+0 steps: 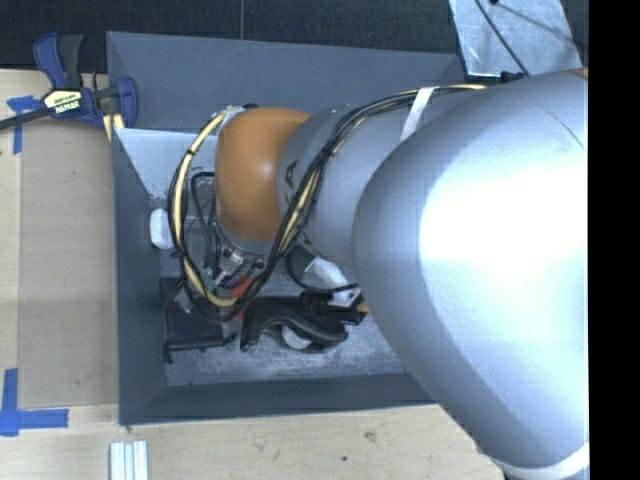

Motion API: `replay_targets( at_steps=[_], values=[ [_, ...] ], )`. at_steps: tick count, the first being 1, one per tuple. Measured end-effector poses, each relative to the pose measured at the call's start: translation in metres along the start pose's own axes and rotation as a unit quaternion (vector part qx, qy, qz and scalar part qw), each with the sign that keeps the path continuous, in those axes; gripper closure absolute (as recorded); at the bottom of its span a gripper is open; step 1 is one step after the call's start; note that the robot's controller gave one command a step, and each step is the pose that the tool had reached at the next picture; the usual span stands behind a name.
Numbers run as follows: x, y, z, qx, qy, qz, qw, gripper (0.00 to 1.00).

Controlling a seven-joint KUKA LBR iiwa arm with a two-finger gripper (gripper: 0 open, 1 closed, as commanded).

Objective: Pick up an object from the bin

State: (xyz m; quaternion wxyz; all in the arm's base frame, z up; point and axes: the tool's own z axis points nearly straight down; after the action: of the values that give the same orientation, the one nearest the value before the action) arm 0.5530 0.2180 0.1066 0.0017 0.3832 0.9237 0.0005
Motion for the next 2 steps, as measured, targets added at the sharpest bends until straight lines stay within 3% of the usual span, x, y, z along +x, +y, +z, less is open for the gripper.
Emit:
replay_targets(
  at_steps=[1,2],
  values=[
    [0.0070,-0.0240,0.0383,0.003,0.0011,0.032,0.9995,0.00],
    [0.0062,-0.0239,0.0382,0.002,0.0007,0.032,0.9995,0.00]
  ],
)
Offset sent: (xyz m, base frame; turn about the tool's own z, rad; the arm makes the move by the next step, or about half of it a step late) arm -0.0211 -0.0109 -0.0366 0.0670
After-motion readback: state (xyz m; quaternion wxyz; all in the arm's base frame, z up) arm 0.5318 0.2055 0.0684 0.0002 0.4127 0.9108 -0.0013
